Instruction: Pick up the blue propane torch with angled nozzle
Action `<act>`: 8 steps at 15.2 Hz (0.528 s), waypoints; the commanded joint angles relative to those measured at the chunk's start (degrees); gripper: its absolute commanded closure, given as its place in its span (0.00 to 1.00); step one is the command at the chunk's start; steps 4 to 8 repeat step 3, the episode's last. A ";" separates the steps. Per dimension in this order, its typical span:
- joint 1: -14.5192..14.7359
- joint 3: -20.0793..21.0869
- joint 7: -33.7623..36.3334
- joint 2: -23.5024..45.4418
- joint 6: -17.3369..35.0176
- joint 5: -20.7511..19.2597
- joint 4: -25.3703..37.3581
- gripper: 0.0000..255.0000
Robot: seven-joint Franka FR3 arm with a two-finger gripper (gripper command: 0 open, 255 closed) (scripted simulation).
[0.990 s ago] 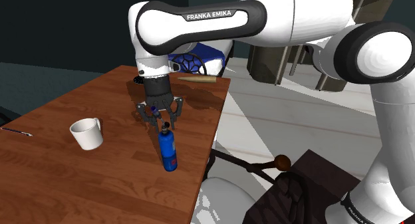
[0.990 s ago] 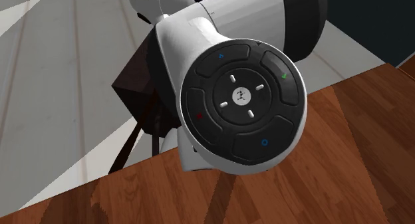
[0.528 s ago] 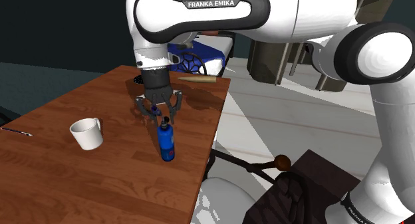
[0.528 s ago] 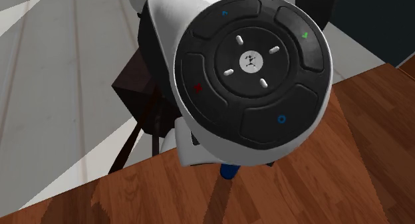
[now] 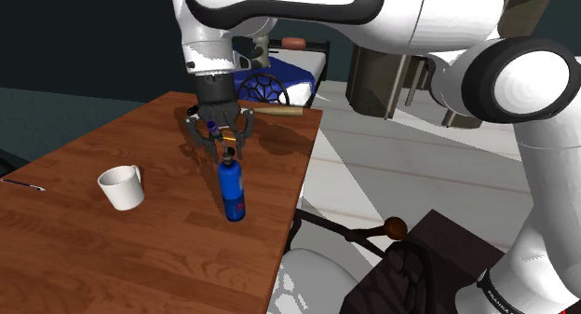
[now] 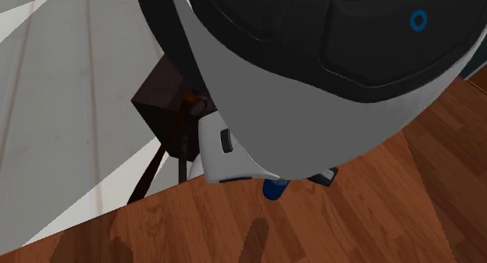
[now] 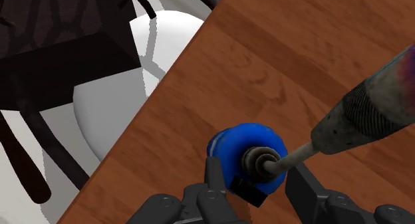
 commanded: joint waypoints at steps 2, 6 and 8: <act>0.56 -0.02 0.35 0.84 -2.33 -0.23 3.22 1.00; 0.57 -0.02 0.35 0.87 -2.35 -0.24 3.26 1.00; 0.57 -0.02 0.35 0.87 -2.35 -0.24 3.26 1.00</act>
